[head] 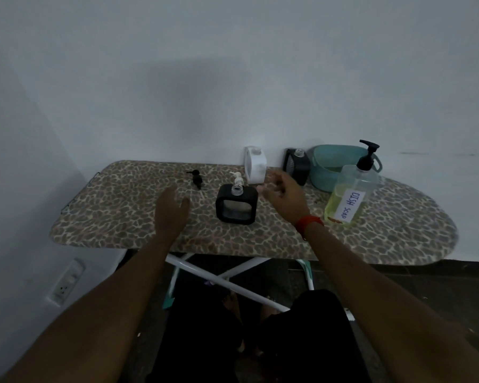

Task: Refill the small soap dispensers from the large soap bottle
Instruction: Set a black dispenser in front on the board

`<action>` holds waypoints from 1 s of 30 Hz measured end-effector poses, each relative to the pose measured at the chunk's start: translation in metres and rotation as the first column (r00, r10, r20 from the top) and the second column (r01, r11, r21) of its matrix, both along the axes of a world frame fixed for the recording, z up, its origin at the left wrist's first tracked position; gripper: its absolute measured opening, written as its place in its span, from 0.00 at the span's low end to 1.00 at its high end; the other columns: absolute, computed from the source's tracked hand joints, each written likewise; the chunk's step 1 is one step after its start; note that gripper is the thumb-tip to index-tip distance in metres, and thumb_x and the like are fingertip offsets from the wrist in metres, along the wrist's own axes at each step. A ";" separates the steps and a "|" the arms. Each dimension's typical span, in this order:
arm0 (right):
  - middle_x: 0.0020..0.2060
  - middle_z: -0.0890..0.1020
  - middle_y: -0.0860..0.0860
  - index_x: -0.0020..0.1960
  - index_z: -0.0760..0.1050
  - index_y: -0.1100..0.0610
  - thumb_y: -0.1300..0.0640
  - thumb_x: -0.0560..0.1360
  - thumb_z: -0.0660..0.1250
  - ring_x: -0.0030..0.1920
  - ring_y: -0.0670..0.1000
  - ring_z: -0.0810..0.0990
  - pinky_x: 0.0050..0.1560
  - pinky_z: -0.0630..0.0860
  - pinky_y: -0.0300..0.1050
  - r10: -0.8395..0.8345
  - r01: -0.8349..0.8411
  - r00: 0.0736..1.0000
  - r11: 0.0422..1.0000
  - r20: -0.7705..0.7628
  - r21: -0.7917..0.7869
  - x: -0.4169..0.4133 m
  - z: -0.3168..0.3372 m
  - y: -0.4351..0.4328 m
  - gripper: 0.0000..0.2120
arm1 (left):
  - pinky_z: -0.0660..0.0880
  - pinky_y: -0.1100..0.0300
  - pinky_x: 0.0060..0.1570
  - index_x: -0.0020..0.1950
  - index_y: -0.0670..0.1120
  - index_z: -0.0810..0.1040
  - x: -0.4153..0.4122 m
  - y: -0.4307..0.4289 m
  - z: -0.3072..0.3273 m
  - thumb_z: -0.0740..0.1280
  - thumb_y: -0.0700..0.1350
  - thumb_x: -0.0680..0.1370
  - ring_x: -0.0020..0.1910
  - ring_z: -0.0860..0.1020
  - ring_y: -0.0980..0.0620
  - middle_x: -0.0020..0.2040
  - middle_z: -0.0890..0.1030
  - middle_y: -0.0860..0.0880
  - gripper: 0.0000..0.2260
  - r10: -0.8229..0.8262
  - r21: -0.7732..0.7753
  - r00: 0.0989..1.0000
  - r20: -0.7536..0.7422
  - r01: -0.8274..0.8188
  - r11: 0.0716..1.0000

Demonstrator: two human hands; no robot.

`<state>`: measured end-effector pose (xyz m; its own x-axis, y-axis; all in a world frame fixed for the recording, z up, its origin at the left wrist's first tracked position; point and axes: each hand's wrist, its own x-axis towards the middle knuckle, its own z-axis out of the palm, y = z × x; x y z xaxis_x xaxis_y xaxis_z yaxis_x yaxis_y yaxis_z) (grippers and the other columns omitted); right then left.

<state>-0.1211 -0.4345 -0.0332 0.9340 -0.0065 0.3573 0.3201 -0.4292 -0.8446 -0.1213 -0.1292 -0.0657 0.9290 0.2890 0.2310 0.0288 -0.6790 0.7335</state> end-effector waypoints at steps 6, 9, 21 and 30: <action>0.44 0.76 0.46 0.56 0.74 0.52 0.47 0.78 0.68 0.40 0.44 0.75 0.41 0.74 0.39 -0.409 0.378 0.863 0.912 0.297 0.157 -0.033 0.025 -0.044 0.12 | 0.71 0.50 0.62 0.68 0.39 0.73 -0.017 -0.070 0.051 0.65 0.46 0.81 0.61 0.75 0.40 0.62 0.77 0.39 0.18 -0.105 0.029 0.925 0.366 0.101 0.994; 0.44 0.75 0.46 0.56 0.73 0.52 0.46 0.78 0.67 0.43 0.45 0.74 0.43 0.75 0.44 -0.566 0.518 0.761 0.824 0.316 0.230 -0.050 0.030 -0.074 0.12 | 0.68 0.55 0.67 0.70 0.41 0.72 -0.020 -0.122 0.072 0.66 0.48 0.81 0.67 0.72 0.44 0.66 0.75 0.42 0.20 -0.260 0.090 0.865 0.430 0.245 0.965; 0.58 0.81 0.52 0.66 0.75 0.55 0.42 0.74 0.72 0.58 0.51 0.78 0.59 0.75 0.47 -0.509 0.509 0.859 0.861 0.060 0.013 -0.025 0.051 -0.175 0.26 | 0.70 0.79 0.43 0.72 0.46 0.70 0.003 -0.310 0.064 0.78 0.52 0.70 0.55 0.72 0.69 0.58 0.75 0.62 0.34 -0.710 -0.178 0.696 0.111 0.717 0.674; 0.46 0.86 0.49 0.52 0.85 0.57 0.50 0.72 0.75 0.49 0.42 0.83 0.51 0.78 0.37 -0.306 0.339 0.930 0.929 0.206 -0.150 -0.019 0.064 -0.188 0.13 | 0.78 0.53 0.58 0.72 0.52 0.70 0.003 -0.330 0.043 0.78 0.51 0.71 0.62 0.77 0.56 0.65 0.78 0.53 0.32 -0.753 -0.362 0.647 0.123 0.736 0.573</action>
<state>-0.1401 -0.6225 0.0308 0.8141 -0.2168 0.5387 0.2750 -0.6730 -0.6866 -0.1187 -0.4596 -0.0228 0.8600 -0.4591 0.2229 -0.3325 -0.1729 0.9271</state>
